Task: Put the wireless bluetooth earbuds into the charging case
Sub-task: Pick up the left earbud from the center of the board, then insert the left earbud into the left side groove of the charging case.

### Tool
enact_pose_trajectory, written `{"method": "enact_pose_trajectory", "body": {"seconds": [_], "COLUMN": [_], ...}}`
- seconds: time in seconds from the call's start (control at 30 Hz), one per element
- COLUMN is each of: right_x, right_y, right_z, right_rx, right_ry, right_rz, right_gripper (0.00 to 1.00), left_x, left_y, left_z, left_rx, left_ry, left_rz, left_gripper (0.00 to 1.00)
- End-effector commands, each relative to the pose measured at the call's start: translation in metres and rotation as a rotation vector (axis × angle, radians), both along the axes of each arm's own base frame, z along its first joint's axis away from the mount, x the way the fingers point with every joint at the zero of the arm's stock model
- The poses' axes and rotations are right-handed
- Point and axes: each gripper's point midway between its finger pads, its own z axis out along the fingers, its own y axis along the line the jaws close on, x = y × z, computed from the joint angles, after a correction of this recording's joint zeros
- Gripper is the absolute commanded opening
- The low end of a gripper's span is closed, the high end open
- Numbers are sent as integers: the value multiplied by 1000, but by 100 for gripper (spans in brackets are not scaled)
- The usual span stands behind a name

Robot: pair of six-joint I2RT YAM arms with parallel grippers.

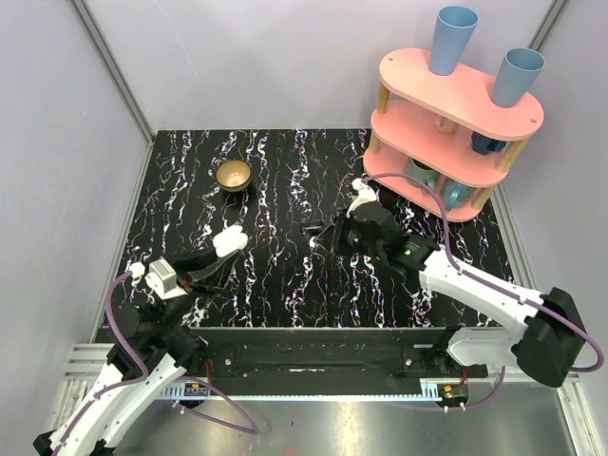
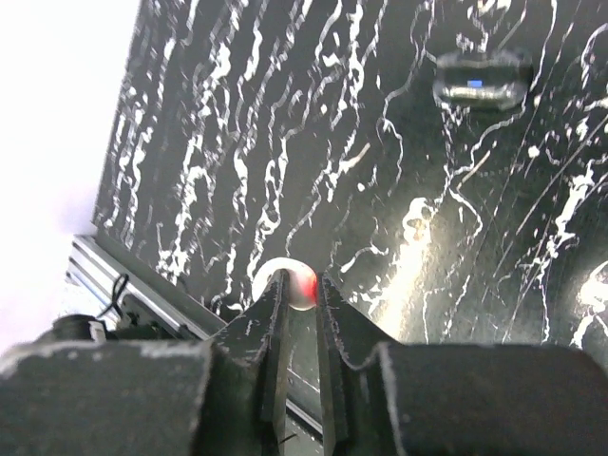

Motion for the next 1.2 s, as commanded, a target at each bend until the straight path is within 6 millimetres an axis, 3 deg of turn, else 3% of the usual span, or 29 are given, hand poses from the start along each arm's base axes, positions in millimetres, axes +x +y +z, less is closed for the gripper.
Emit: {"method": "enact_pose_trajectory", "body": {"seconds": [0.0,0.3,0.5,0.6,0.87,1.17], "right_x": [5,-15,-31,-42,-73,-82], "right_y": [-6,-9,4,16,51,76], "right_z": [56,156,208,225,240,233], "right_rx": [91,223,270,278,265,199], "right_ry": [-152,-420,-539,-586,-666,-710], "right_rz": [-82,-86,-45,-20,45,37], "right_gripper": [9,8,8,8,8,8], "left_x": [-2,5,8,10,12,13], "left_y": [-3,-10,-18,-22,-29,-34], "left_z": [12,9,7,5,2,4], "left_rx": [-46,-76,-72,-63,-56,-76], "left_ry": [-26,-10,0,-5,-25,-31], "left_rz": [-24,-37,-61,-71,-90,-113], "left_gripper": [0,0,0,0,0,0]}}
